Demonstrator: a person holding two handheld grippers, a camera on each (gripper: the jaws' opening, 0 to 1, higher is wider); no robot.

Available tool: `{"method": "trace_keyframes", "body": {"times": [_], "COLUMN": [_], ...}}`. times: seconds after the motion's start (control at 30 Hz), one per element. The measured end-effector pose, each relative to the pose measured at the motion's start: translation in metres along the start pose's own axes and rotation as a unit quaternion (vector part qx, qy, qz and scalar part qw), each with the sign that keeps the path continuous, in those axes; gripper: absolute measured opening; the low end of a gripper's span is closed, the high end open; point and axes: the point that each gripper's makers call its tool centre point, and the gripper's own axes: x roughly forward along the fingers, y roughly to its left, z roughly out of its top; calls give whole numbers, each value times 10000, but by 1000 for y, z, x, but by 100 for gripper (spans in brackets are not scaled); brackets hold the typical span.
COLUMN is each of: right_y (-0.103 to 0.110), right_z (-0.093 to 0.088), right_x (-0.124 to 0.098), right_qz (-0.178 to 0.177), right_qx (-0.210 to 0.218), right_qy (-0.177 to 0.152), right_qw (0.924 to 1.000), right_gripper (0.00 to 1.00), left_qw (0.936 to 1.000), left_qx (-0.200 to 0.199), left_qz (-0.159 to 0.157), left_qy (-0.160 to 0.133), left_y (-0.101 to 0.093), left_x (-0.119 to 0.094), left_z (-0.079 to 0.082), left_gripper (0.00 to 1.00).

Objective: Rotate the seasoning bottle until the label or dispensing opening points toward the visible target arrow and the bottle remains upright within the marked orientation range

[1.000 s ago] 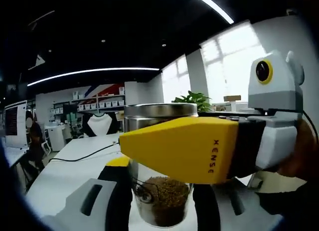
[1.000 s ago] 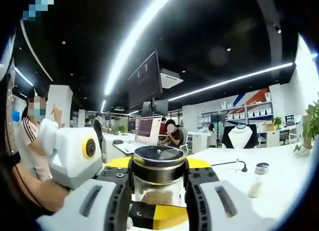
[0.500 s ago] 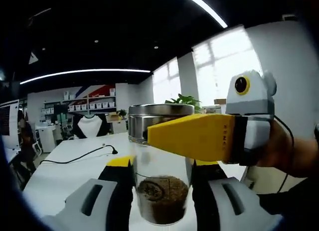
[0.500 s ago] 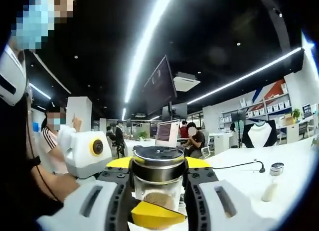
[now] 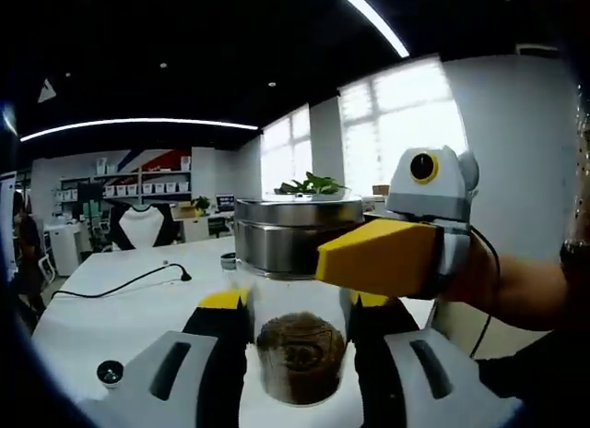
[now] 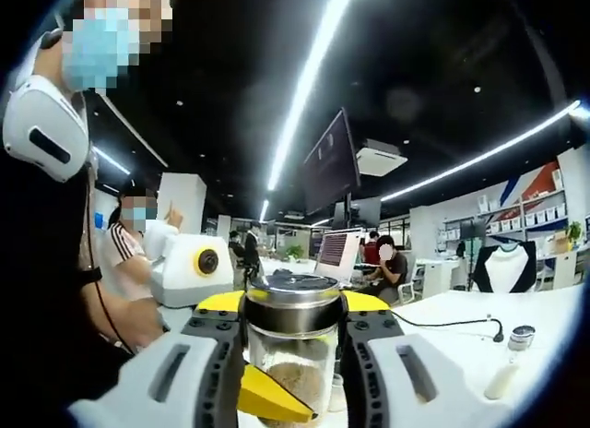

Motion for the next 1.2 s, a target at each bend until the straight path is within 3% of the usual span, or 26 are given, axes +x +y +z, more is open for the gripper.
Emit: {"method": "trace_keyframes", "body": {"times": [0.23,0.33,0.47,0.67,0.73,0.9,1.2], "right_y": [1,-2,-10,-18,-19,-23,-23], "right_z": [0,-1,-4,-12,-14,-14,-14], "right_x": [5,10,15,19,20,20,20], "right_qz": [-4,-189,-768,-1788,-1950,-2039,-1649], "right_qx": [-86,-77,-23,258,228,369,311], "right_qy": [58,130,234,389,443,323,430], "right_qw": [9999,9997,9968,9828,9795,9778,9849], "right_gripper": [37,37,37,38,38,38,36], "left_qw": [9994,9982,9960,9935,9928,9917,9914], "left_qx": [157,295,286,361,385,442,607], "left_qz": [279,525,841,1079,1126,1197,1147], "left_qy": [-104,-78,-75,84,131,171,186], "left_y": [6,13,24,32,33,35,37], "left_x": [-2,-2,-4,-5,-5,-7,-8], "left_z": [2,2,2,-5,-8,-8,-8], "left_gripper": [45,45,45,45,45,45,45]}}
